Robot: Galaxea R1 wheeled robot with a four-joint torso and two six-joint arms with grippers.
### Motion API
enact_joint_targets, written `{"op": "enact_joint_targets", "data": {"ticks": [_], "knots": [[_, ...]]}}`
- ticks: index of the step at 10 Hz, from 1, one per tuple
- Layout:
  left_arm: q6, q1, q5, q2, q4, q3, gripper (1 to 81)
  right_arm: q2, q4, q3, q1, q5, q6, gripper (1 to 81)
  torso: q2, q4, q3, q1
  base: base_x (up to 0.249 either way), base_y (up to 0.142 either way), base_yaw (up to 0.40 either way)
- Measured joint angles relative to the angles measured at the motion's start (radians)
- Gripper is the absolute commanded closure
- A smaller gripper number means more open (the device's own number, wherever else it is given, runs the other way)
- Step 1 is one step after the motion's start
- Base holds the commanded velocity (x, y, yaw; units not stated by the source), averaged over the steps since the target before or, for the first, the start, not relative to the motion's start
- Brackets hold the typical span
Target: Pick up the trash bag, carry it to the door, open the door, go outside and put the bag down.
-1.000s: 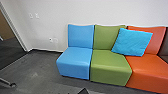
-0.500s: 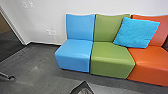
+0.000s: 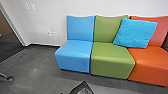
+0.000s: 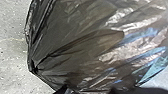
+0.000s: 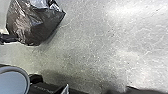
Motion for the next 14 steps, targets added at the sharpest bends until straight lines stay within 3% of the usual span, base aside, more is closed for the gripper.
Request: {"op": "enact_joint_targets", "data": {"ticks": [3,6,11,14], "knots": [[0.008,-0.051,0.008,-0.005,0.0,-0.014,1.0,0.002,0.003,0.0,0.009,-0.001,0.0,1.0,-0.108,0.0,0.0,0.067,0.0,0.0,0.0],[0.031,-0.022,-0.097,0.001,0.001,-0.026,1.0,0.005,0.003,0.0,0.013,-0.003,0.0,1.0,-0.14,0.0,0.0,0.134,0.0,0.0,0.0],[0.031,0.029,-0.178,0.047,0.052,-0.054,1.0,0.016,0.004,0.0,0.027,-0.001,0.0,1.0,-0.153,0.0,-0.004,0.149,0.0,0.0,0.0],[0.031,0.035,-0.185,0.048,0.053,-0.061,1.0,0.019,0.004,0.0,0.027,-0.001,0.0,1.0,-0.153,0.0,-0.045,0.149,0.0,0.0,0.0]]}}
